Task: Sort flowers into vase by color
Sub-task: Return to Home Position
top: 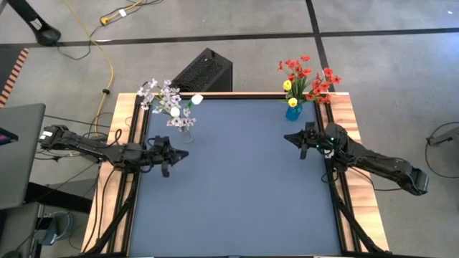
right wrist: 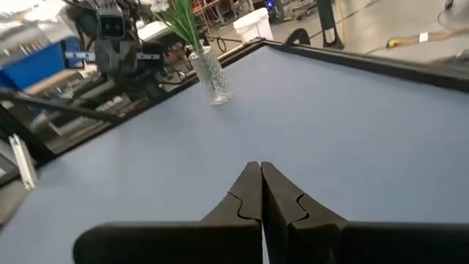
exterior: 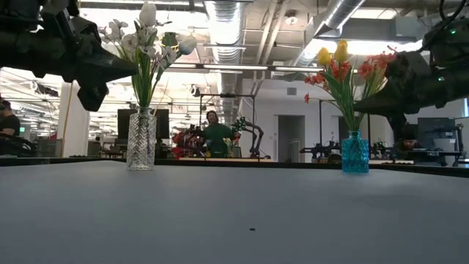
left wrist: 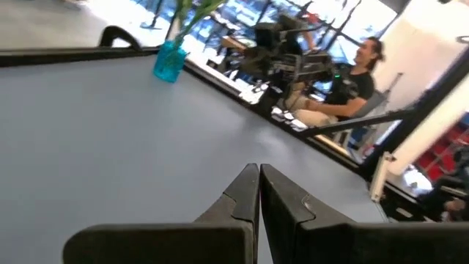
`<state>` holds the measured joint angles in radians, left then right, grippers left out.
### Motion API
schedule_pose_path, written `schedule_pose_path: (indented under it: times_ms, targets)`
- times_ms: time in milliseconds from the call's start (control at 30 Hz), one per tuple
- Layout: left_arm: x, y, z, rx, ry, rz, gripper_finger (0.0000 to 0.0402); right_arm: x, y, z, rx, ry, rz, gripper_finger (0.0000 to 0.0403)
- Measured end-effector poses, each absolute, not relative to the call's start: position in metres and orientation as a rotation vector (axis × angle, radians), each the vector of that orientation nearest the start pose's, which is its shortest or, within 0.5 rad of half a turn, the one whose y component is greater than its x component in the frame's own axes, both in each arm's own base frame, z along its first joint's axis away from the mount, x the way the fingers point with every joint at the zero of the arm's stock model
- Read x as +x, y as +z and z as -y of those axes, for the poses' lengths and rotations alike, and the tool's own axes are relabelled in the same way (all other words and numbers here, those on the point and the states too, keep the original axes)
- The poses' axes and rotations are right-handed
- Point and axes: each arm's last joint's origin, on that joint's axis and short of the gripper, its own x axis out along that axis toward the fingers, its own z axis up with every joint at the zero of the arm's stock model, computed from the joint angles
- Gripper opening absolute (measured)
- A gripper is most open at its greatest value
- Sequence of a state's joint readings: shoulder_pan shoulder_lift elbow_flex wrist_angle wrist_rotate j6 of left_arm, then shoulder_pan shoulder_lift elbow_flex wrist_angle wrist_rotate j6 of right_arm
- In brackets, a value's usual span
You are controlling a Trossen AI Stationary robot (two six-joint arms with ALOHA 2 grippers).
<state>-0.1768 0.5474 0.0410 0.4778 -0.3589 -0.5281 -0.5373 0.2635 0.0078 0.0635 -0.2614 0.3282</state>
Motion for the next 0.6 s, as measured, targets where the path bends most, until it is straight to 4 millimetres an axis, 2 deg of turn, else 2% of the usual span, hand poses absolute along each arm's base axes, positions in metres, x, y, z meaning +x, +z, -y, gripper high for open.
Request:
schedule_pose_path:
  times_ms: [133,333,533,600]
  targets:
    - [0.132,0.167,0.012,-0.563,0.247,-0.003,0.0,0.1,0.149,0.051,0.333,-0.298,-0.147,0.0024]
    - [0.132,0.164,0.012,-0.594,0.255,-0.029,0.0,0.099,0.149,0.051,0.338,-0.299,-0.151,0.0046]
    - [0.131,0.16,0.011,-0.641,0.3,-0.048,0.0,0.099,0.149,0.051,0.338,-0.299,-0.153,0.005]
    - [0.131,0.161,0.011,-0.588,0.285,-0.051,0.0,0.099,0.149,0.051,0.339,-0.299,-0.154,0.0051]
